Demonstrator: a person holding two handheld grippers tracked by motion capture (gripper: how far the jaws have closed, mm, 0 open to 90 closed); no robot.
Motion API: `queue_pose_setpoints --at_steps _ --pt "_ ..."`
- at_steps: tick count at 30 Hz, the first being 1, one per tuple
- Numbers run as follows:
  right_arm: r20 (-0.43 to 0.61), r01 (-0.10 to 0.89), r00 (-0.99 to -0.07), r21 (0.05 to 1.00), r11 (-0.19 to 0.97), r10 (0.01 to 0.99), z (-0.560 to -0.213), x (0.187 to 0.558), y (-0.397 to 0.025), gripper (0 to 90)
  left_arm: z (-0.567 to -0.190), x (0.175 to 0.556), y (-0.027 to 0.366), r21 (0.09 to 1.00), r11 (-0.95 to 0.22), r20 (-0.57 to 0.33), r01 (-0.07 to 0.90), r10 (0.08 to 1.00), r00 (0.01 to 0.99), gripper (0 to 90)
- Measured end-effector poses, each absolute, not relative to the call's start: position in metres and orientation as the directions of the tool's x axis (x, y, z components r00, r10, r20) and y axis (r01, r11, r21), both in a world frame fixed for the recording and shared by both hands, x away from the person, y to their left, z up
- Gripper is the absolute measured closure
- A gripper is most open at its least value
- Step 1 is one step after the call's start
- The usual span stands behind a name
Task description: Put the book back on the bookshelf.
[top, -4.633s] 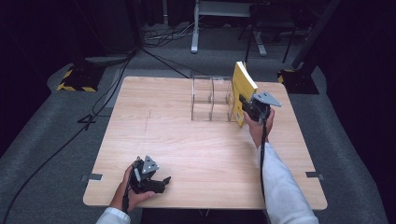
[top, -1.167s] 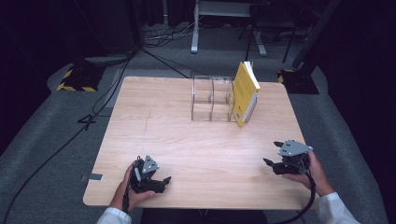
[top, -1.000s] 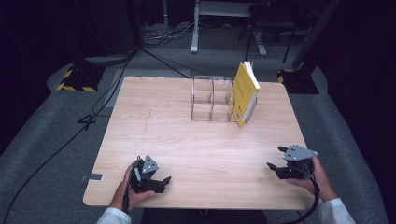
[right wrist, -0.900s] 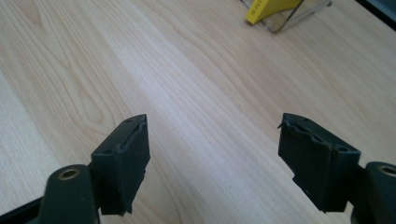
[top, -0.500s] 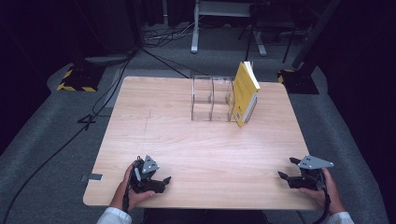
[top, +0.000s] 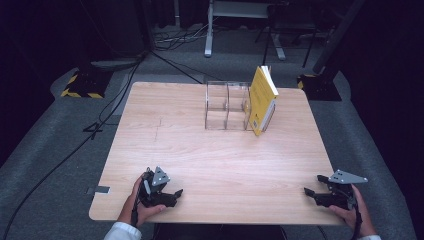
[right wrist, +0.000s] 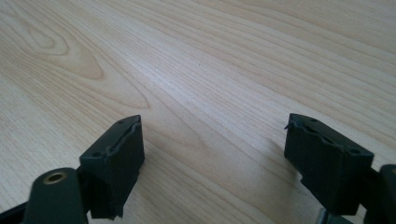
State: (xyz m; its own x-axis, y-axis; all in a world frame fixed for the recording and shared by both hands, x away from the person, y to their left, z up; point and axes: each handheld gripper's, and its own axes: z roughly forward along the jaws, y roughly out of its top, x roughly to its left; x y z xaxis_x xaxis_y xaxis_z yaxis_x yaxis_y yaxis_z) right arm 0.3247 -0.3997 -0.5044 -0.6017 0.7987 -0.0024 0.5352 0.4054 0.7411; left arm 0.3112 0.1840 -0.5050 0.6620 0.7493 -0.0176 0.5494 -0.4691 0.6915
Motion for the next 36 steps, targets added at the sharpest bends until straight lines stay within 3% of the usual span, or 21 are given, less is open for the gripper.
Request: queue_pose_setpoints --at_steps 36 --pt "-0.011 0.533 -0.595 0.743 0.405 0.803 -0.5047 0.3246 -0.3981 18.9 -0.5047 0.3121 0.1841 0.689 -0.474 -0.02 0.548 0.743 0.669 15.0"
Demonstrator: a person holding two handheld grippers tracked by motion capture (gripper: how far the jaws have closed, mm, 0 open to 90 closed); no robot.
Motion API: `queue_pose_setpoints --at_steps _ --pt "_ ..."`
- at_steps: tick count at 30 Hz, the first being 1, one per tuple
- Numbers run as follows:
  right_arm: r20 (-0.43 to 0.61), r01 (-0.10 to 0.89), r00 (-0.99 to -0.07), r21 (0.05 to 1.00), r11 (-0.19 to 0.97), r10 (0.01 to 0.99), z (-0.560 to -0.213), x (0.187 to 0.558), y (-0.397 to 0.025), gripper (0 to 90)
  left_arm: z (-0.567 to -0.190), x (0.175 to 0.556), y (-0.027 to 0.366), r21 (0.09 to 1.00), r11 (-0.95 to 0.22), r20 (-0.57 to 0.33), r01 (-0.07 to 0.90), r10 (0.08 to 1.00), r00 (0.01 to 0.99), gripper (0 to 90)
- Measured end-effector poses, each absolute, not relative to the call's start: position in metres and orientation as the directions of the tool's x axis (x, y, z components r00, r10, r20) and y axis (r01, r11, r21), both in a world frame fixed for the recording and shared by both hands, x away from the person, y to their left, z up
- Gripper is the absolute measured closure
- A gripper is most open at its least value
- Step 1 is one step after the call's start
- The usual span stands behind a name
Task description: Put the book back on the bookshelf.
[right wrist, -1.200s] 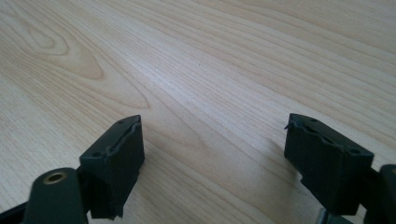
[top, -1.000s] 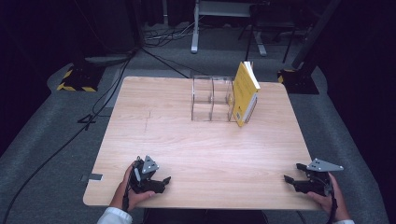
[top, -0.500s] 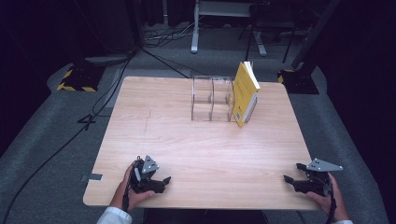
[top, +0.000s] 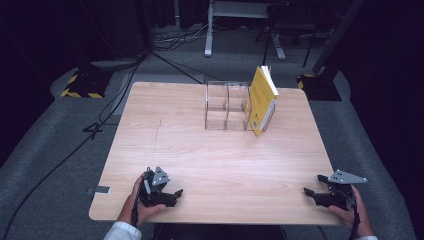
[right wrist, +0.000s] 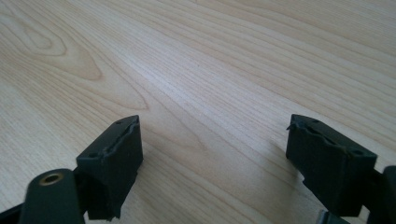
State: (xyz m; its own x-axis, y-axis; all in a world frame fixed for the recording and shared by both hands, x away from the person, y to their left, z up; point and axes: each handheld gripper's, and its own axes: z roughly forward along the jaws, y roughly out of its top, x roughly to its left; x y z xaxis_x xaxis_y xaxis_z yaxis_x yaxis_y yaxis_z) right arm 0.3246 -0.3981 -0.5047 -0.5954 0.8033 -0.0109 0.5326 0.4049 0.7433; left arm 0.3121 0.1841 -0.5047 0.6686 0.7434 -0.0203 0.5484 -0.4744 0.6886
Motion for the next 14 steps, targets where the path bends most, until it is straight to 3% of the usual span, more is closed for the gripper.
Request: queue_pose_setpoints --at_steps 14 --pt "-0.009 0.536 -0.596 0.741 0.405 0.803 -0.5045 0.3246 -0.3983 18.9 -0.5048 0.3133 0.1838 0.688 -0.474 -0.021 0.55 0.744 0.667 14.8"
